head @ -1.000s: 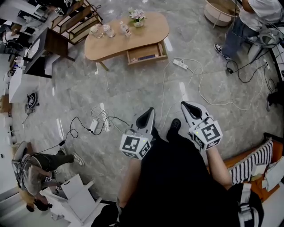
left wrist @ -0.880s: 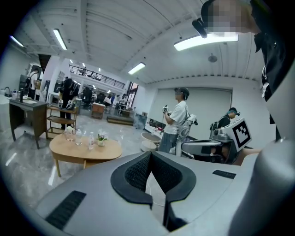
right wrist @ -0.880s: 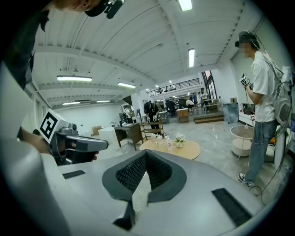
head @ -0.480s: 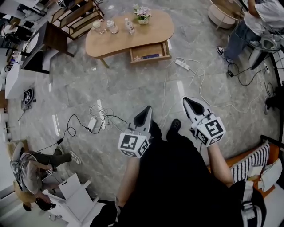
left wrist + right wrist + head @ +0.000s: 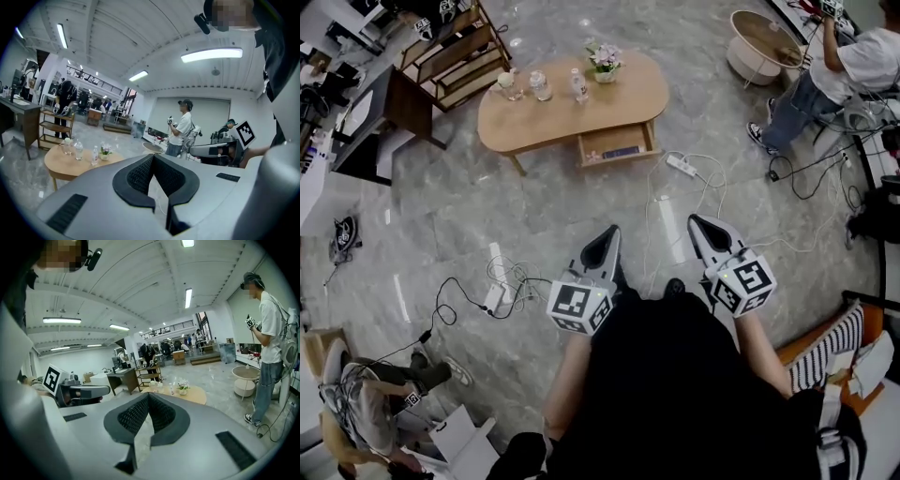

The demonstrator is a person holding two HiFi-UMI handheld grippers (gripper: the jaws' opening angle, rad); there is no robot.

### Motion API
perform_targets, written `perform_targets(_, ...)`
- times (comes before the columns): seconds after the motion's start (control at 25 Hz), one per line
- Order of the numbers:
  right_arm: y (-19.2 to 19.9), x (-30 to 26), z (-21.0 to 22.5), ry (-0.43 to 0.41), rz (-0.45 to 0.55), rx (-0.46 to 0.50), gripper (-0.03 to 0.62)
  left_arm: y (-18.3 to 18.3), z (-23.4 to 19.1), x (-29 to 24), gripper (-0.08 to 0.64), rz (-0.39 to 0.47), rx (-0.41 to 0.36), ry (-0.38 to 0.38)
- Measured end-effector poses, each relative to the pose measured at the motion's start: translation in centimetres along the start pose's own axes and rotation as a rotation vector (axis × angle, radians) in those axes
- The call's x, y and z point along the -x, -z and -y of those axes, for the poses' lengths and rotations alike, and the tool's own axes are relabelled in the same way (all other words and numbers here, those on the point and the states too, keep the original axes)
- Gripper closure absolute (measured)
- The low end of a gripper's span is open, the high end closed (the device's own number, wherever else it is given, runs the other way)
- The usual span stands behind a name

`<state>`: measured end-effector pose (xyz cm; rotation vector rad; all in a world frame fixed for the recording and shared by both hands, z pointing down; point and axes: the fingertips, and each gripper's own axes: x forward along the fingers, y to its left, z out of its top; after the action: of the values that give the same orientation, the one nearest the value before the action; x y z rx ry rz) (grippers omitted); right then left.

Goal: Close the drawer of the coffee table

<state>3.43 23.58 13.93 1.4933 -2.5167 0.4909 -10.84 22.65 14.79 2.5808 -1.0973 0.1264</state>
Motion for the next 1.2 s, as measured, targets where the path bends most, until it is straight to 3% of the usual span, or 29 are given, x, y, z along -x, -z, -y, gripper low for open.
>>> perform_targets(0.4, 1.5, -2.9, -0.7, 0.128, -0.080, -0.029, 0.580, 1.2, -9.9, -0.1, 0.546, -0.075, 0.023, 0.024)
perform_targets(0.68, 2.7, -4.6, 2.9, 0.155, -0.127, -0.049, 0.580, 2.0, -11.1, -4.4, 0.546, -0.119, 0.049, 0.045)
perform_targets(1.04, 1.3, -14.8, 11.4, 0.003, -0.112, -0.115, 0.580, 1.9, -12.1, -12.2, 0.546, -0.172, 0.066, -0.047)
perform_targets(1.2, 1.2, -19.8, 15.3, -0.076, -0.134, -0.134, 0.580, 2.6, -13.7, -17.0, 0.546, -0.203, 0.107, -0.119)
